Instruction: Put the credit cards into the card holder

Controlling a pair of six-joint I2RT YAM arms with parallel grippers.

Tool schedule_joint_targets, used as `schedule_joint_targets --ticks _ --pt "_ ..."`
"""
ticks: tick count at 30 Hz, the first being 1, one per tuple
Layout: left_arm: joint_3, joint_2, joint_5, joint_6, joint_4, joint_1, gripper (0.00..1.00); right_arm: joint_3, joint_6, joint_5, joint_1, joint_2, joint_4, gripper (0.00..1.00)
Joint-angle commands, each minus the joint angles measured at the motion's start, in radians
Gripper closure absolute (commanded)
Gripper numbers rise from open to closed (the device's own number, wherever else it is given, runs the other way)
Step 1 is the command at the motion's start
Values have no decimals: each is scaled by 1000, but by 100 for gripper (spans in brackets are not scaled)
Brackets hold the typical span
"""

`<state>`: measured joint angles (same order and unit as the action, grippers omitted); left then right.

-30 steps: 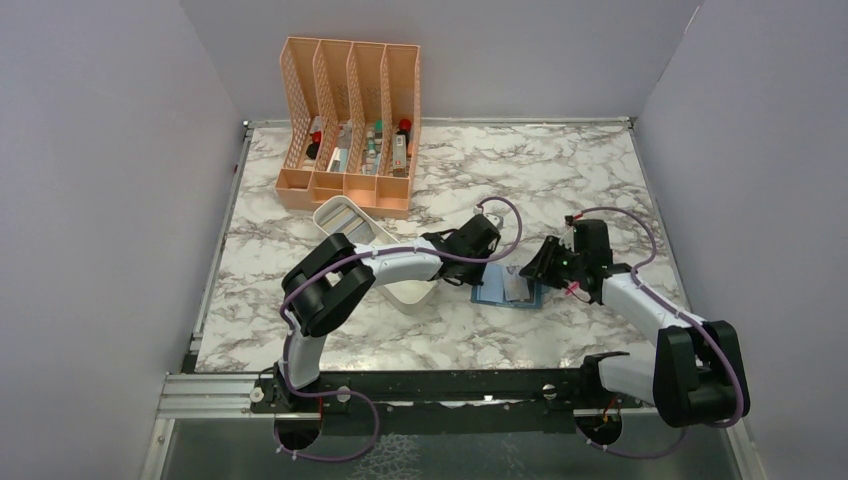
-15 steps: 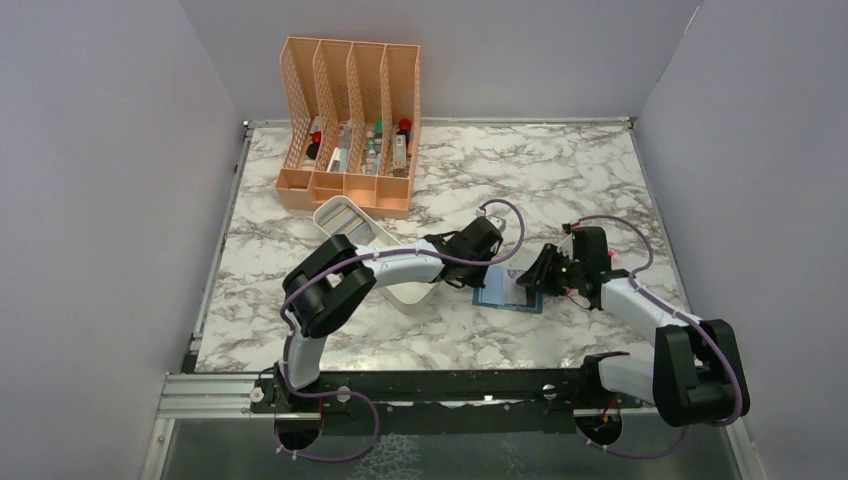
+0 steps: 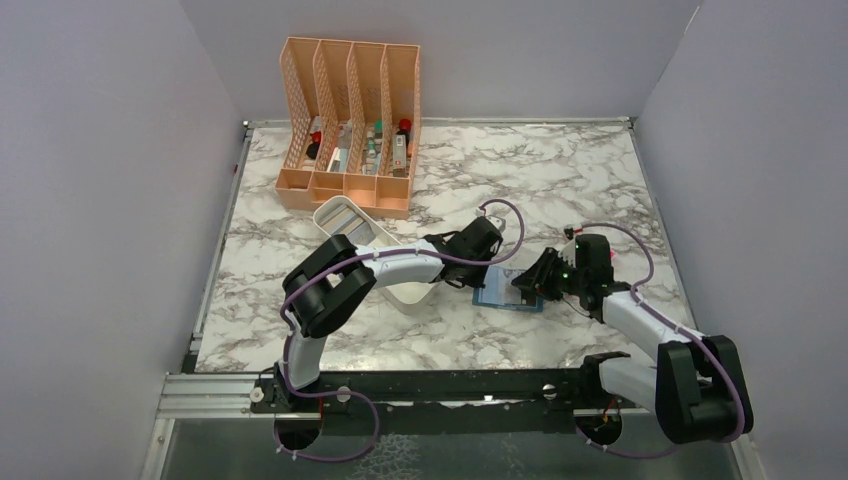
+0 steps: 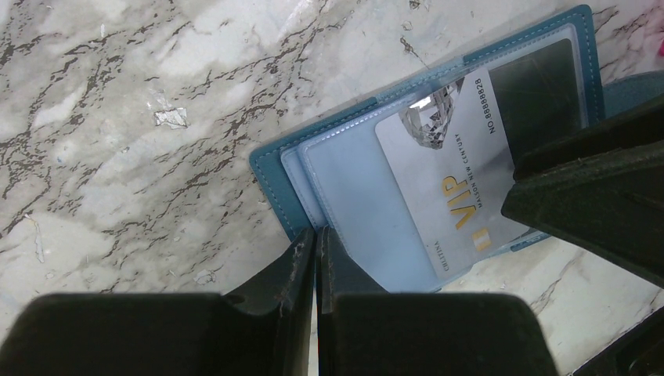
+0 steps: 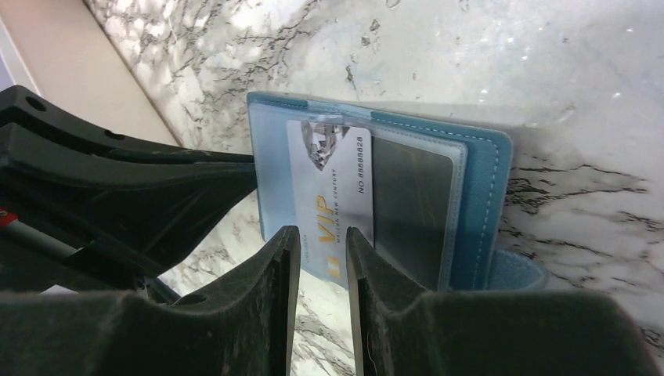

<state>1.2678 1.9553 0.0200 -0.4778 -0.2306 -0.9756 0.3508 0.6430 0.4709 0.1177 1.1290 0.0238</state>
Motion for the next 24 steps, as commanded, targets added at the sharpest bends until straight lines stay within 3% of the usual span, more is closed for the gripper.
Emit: schedule_joint_targets --ticks 1,6,14,24 --pt "-20 42 -15 -11 -81 -20 91 -25 54 63 0 -2 -84 68" --pt "-26 38 -25 -12 -77 -20 91 -15 46 64 0 33 -89 68" --pt "-20 37 -51 -6 -69 -21 90 70 -50 -87 0 -46 107 61" --pt "-13 46 -67 -8 -61 -23 90 33 -51 -69 0 18 47 55"
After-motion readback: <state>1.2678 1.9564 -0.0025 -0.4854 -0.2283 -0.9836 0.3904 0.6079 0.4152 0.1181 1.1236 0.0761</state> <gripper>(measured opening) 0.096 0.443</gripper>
